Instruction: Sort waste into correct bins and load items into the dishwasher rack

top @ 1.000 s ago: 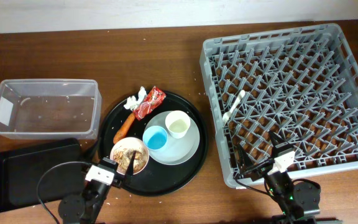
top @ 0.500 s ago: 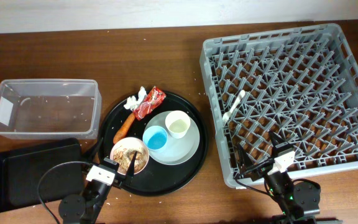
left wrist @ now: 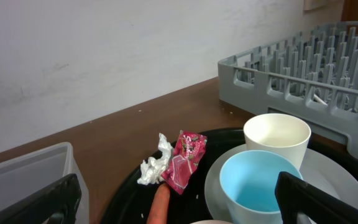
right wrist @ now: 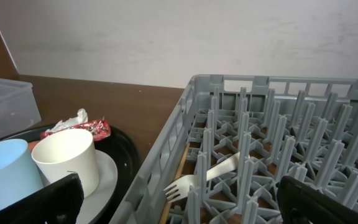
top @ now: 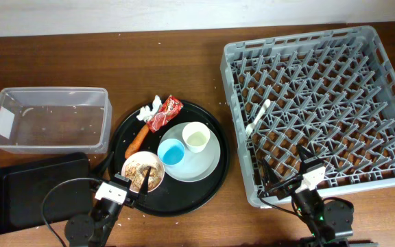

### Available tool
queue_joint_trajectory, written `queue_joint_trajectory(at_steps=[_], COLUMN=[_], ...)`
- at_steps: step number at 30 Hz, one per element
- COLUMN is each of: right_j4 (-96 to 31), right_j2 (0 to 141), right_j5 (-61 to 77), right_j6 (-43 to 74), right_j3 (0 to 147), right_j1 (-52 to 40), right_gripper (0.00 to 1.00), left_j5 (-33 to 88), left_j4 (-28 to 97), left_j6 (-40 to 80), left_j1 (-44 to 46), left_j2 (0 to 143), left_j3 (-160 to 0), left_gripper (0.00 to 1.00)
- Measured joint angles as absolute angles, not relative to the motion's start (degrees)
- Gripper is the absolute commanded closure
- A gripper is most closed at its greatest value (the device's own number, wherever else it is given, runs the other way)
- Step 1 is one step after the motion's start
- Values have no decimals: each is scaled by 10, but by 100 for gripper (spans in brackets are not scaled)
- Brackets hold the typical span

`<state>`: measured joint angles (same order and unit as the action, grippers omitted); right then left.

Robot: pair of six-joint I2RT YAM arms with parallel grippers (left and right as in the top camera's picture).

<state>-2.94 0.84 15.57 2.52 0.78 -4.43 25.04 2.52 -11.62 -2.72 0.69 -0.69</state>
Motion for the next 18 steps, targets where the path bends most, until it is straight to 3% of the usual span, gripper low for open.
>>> queue_joint_trajectory(at_steps=[5, 8, 11, 16, 18], right_j4=[-32, -150, -307, -569, -589], right_j2=[8, 12, 71, 355, 456], right_j5=[179, 237, 253, 242, 256], right_j6=[25, 29, 30, 35, 34], right_j3=[10, 82, 265, 612, 698], right_j1=[-44, -44, -44, -44, -44], right_gripper=[1, 1, 1, 1, 1], left_j5=[257, 297, 277, 233, 234], left_j4=[21, 32, 152, 377, 443], left_j6=[-116, -83, -63, -62, -62], left_j1=[-27, -27, -27, -26, -26], left_j2=[7, 9, 50, 336, 455], left_j3=[-7, -40, -180, -484, -604], left_gripper=[1, 1, 1, 1, 1])
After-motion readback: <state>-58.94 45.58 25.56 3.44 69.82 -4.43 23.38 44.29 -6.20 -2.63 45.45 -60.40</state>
